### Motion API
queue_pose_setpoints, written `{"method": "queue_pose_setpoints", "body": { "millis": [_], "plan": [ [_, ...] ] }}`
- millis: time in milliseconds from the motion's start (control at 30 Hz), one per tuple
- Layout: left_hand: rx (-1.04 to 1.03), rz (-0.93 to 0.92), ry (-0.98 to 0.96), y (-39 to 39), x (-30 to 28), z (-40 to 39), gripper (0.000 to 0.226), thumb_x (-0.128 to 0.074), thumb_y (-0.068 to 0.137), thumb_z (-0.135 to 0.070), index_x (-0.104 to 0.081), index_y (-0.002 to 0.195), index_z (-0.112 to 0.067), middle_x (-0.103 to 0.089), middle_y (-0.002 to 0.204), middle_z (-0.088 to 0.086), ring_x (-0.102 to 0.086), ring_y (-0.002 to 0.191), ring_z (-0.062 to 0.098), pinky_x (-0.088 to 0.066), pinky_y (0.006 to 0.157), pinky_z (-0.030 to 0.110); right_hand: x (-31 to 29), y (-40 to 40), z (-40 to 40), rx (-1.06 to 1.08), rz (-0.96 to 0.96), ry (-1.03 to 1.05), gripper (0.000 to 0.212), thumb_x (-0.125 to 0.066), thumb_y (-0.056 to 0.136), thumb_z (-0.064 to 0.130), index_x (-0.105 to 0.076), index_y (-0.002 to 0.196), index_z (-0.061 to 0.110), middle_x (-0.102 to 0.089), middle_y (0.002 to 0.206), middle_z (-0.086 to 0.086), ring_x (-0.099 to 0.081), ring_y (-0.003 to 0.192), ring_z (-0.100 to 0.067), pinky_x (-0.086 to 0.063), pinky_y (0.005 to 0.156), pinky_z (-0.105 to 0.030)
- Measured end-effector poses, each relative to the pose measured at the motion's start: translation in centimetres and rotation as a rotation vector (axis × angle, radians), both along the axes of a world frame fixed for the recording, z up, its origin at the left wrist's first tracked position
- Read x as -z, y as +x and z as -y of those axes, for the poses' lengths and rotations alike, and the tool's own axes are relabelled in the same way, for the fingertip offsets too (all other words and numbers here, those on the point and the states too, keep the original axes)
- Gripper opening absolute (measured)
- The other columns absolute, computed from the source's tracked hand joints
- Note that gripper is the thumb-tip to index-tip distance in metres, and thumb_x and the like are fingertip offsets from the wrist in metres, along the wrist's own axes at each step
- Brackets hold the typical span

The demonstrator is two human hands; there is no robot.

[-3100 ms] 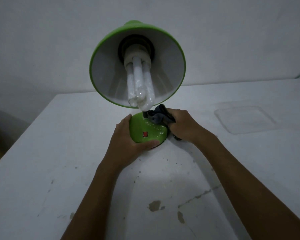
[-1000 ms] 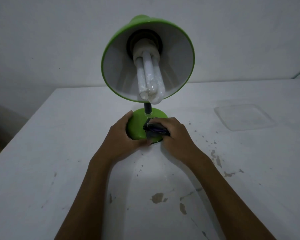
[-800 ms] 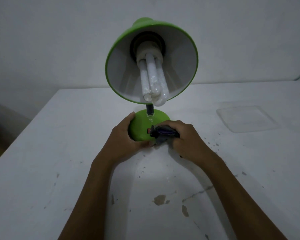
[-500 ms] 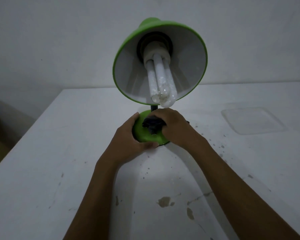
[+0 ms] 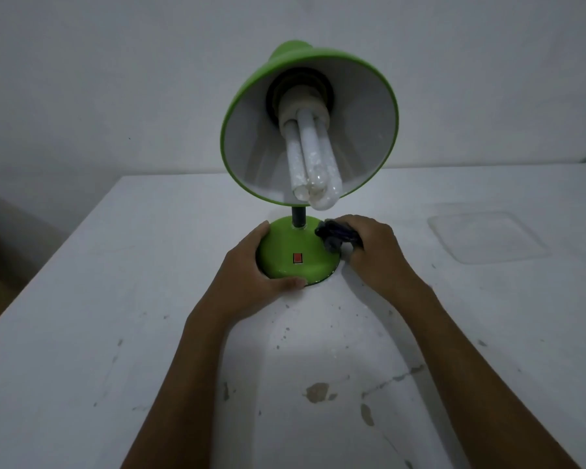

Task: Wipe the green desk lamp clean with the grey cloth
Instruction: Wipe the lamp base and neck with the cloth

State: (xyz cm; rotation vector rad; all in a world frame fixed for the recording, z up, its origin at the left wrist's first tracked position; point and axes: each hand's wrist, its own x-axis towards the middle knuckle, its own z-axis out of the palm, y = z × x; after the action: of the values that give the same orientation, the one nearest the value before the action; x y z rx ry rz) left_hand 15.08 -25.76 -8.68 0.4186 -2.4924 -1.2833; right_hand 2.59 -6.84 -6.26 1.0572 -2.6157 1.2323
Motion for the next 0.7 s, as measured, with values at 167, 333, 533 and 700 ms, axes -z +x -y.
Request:
{"method": "queue_pose_setpoints", "body": {
  "millis": [167, 333, 533, 700],
  "plan": [
    [-0.01, -0.019, -0.007, 0.0, 0.0, -0.2, 0.12, -0.09, 0.05, -0.06, -0.033, 0.151, -0.03, -0.043, 0.152, -0.01, -0.046, 0.134, 0.009, -0.046, 0.108, 0.04, -0.4, 3.9, 1.0, -0.004, 0.078, -0.068, 0.065, -0.045, 0.072, -0.022, -0.071, 0.119, 0.015, -0.064, 0.101, 0.007, -0.051, 0.084, 0.014, -0.031, 0.078, 0.007],
    [-0.017, -0.039, 0.009, -0.1, -0.1, -0.4, 0.12, -0.089, 0.049, -0.062, -0.035, 0.15, -0.03, -0.046, 0.151, -0.011, -0.047, 0.134, 0.007, -0.045, 0.108, 0.039, 1.4, 5.4, -0.3, -0.049, 0.072, 0.021, 0.063, -0.052, 0.077, -0.009, -0.065, 0.127, 0.027, -0.063, 0.116, -0.001, -0.048, 0.099, -0.006, -0.031, 0.082, 0.001],
    [-0.005, -0.025, 0.013, 0.2, -0.1, -0.2, 0.118, -0.09, 0.051, -0.058, -0.034, 0.151, -0.03, -0.044, 0.15, -0.011, -0.047, 0.132, 0.01, -0.045, 0.108, 0.039, -1.4, 3.6, -0.1, 0.05, 0.233, -0.195, 0.057, -0.042, 0.082, -0.018, -0.071, 0.113, 0.02, -0.063, 0.08, 0.03, -0.057, 0.066, 0.02, -0.042, 0.056, 0.0],
    [-0.011, -0.022, 0.015, 0.1, -0.1, -0.2, 0.117, -0.092, 0.052, -0.054, -0.034, 0.151, -0.029, -0.044, 0.151, -0.011, -0.046, 0.133, 0.009, -0.044, 0.109, 0.035, -2.7, 0.7, 3.0, 0.081, 0.306, -0.146, 0.048, -0.041, 0.086, -0.013, -0.068, 0.106, 0.022, -0.065, 0.08, 0.018, -0.059, 0.077, 0.011, -0.042, 0.061, -0.003]
  ]
}}
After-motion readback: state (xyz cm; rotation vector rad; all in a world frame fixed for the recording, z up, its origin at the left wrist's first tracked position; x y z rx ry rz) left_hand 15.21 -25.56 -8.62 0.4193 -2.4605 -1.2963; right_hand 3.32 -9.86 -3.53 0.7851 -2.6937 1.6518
